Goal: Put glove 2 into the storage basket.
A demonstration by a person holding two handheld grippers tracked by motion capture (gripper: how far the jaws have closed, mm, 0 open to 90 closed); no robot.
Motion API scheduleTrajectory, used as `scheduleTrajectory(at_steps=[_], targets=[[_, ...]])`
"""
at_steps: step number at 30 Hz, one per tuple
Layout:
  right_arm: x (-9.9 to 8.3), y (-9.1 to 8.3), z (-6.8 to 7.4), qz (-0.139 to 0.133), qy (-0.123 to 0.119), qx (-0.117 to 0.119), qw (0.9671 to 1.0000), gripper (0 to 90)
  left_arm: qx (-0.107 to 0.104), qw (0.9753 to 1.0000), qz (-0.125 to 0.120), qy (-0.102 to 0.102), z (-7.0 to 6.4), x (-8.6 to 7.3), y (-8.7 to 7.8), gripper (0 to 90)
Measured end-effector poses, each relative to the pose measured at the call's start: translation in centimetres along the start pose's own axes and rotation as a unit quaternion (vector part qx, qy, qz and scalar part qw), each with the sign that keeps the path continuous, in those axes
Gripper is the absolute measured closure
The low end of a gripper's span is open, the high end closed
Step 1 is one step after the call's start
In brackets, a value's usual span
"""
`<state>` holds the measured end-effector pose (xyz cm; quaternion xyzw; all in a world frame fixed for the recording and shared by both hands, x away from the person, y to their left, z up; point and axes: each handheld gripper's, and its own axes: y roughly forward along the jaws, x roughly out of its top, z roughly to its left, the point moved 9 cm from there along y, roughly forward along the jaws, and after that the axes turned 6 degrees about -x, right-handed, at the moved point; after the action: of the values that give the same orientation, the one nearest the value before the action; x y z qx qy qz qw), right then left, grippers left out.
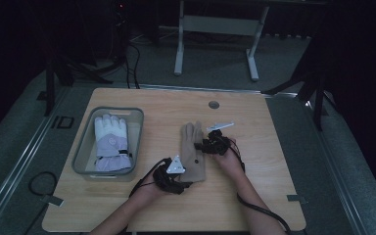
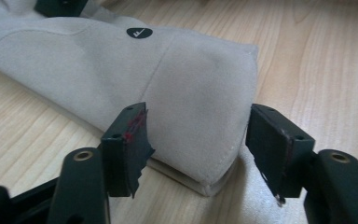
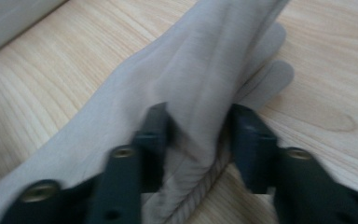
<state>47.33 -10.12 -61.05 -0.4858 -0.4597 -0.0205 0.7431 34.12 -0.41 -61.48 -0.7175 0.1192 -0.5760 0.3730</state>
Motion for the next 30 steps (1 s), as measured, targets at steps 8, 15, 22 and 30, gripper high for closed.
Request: scheduleTrajectory(at_steps=[8, 15, 22, 30], targets=[[-0.1, -0.3, 0.9, -0.007, -0.071, -0.067, 0.9952, 74.7, 0.026, 0.9992, 0.018, 0.027, -0.2, -0.1, 0.4, 43.2], [0.0, -0.3, 1.1, -0.006, -0.067, -0.072, 0.9951, 76.2, 0.03, 0.9987, 0.022, 0.034, -0.2, -0.1, 0.4, 48.1], [0.3, -0.5, 1.3, -0.015, -0.06, -0.071, 0.9955, 80.3, 0.059, 0.9979, 0.023, 0.015, 0.6, 0.2, 0.0, 82.0], [1.5, -1.3, 1.7, -0.026, -0.057, -0.063, 0.9961, 81.5, 0.048, 0.9987, 0.017, 0.005, 0.5, 0.8, -1.1, 83.1]])
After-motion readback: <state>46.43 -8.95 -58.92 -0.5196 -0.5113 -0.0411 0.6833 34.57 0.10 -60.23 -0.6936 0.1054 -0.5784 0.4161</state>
